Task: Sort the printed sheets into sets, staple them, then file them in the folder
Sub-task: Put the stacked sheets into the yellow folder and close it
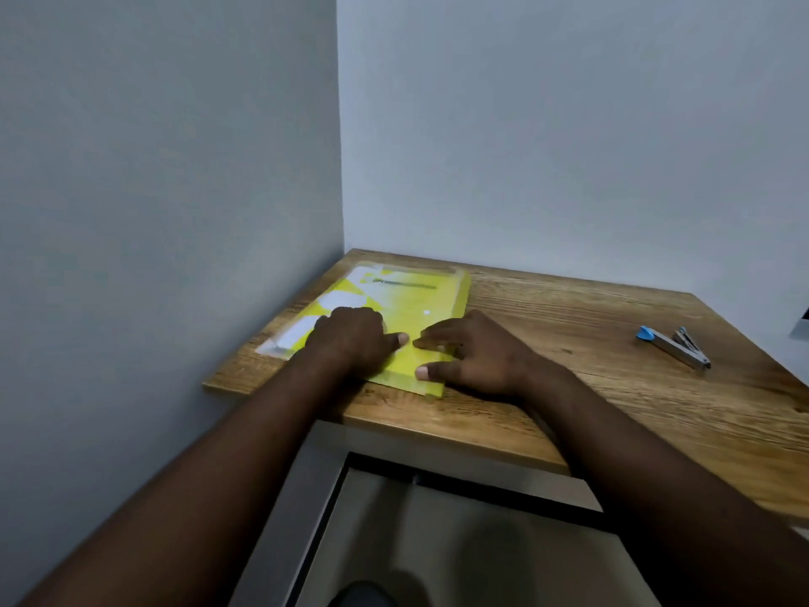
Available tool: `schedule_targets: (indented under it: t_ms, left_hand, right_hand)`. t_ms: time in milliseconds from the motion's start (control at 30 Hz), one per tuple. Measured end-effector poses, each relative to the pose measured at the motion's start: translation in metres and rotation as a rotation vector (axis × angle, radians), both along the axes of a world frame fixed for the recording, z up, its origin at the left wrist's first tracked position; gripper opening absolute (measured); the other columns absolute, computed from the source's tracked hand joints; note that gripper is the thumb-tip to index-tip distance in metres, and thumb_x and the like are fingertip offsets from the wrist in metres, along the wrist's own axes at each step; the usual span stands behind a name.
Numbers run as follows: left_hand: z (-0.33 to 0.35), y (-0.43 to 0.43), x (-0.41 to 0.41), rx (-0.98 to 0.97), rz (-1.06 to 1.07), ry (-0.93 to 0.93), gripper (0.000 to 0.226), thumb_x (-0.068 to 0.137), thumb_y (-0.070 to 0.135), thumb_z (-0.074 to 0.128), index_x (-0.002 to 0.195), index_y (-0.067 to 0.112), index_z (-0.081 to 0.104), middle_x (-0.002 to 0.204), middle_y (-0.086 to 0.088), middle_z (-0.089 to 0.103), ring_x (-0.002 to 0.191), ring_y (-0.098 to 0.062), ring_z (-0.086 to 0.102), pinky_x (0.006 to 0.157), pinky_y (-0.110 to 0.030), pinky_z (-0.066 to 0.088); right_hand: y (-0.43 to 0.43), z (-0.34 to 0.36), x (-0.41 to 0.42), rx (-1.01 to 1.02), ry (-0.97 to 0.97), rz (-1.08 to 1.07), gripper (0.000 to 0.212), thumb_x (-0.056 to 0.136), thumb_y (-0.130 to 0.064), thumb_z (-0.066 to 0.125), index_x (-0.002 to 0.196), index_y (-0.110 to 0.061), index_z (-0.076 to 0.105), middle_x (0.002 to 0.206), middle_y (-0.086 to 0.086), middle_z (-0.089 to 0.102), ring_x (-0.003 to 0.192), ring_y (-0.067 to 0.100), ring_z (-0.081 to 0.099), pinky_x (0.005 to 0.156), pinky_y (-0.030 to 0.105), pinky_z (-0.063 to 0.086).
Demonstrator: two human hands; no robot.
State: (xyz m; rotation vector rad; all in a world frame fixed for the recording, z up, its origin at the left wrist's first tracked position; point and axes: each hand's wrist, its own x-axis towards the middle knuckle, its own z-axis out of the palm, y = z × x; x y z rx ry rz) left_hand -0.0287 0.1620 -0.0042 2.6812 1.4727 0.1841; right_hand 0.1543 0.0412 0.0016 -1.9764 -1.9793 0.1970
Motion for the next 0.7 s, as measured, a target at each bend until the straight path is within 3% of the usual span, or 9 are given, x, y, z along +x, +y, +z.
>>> schedule_targets:
  t_ms: [100,167,267,400,467,600,700]
  left_hand:
    - [-0.005,0.019,-0.024,0.012,0.022,-0.026,0.049,0.105,0.061,0.040,0.137,0.031,0.060,0.147,-0.005,0.057,0.135,-0.034,0.050,0.108,-0.050,0.043]
    - [-0.011,0.024,-0.037,0.005,0.010,-0.062,0.051,0.108,0.058,0.035,0.150,0.034,0.051,0.159,-0.003,0.047,0.145,-0.033,0.041,0.116,-0.051,0.035]
    - [-0.015,0.023,-0.039,0.026,0.020,-0.057,0.053,0.108,0.060,0.030,0.151,0.035,0.049,0.162,-0.002,0.044,0.147,-0.032,0.038,0.117,-0.053,0.032]
    - [-0.011,0.006,-0.029,0.035,0.130,-0.013,0.063,0.102,0.070,0.026,0.143,0.032,0.054,0.153,-0.004,0.050,0.140,-0.035,0.042,0.110,-0.055,0.034]
    - [-0.009,-0.004,-0.022,0.028,0.176,-0.009,0.071,0.099,0.076,0.026,0.144,0.030,0.055,0.151,-0.004,0.052,0.139,-0.035,0.041,0.108,-0.056,0.032]
    - [-0.006,-0.010,-0.018,0.035,0.210,-0.017,0.076,0.096,0.080,0.025,0.146,0.030,0.055,0.151,-0.004,0.053,0.139,-0.035,0.040,0.108,-0.057,0.030]
    - [-0.007,-0.010,-0.017,0.042,0.221,-0.007,0.077,0.096,0.081,0.024,0.146,0.031,0.055,0.151,-0.003,0.053,0.139,-0.034,0.040,0.106,-0.057,0.029]
  right_hand:
    - [0.014,-0.006,-0.030,-0.004,-0.087,0.028,0.085,0.070,-0.088,0.048,0.140,-0.042,0.065,0.150,-0.019,0.058,0.134,0.017,0.048,0.112,0.045,0.041]
    - [0.016,-0.008,-0.040,0.024,-0.057,0.027,0.078,0.076,-0.081,0.055,0.141,-0.040,0.065,0.153,-0.016,0.056,0.139,0.017,0.047,0.115,0.042,0.039]
    - [0.019,-0.008,-0.037,0.020,0.072,0.009,0.055,0.091,-0.054,0.074,0.142,-0.036,0.066,0.158,-0.011,0.052,0.147,0.012,0.045,0.119,0.031,0.035]
    - [0.016,-0.005,-0.035,0.041,0.145,-0.060,0.041,0.098,-0.033,0.067,0.139,-0.041,0.067,0.161,-0.012,0.048,0.153,0.013,0.037,0.123,0.036,0.031]
    - [0.016,-0.005,-0.035,0.041,0.133,-0.090,0.044,0.099,-0.036,0.064,0.143,-0.040,0.063,0.163,-0.010,0.046,0.150,0.016,0.041,0.122,0.038,0.034]
    - [0.016,-0.007,-0.035,0.015,0.003,-0.106,0.065,0.097,-0.067,0.057,0.154,-0.037,0.052,0.166,-0.011,0.041,0.152,0.015,0.040,0.121,0.040,0.034]
    - [0.019,-0.008,-0.033,0.011,-0.020,-0.096,0.064,0.099,-0.068,0.053,0.156,-0.038,0.049,0.168,-0.012,0.038,0.153,0.016,0.038,0.121,0.039,0.034]
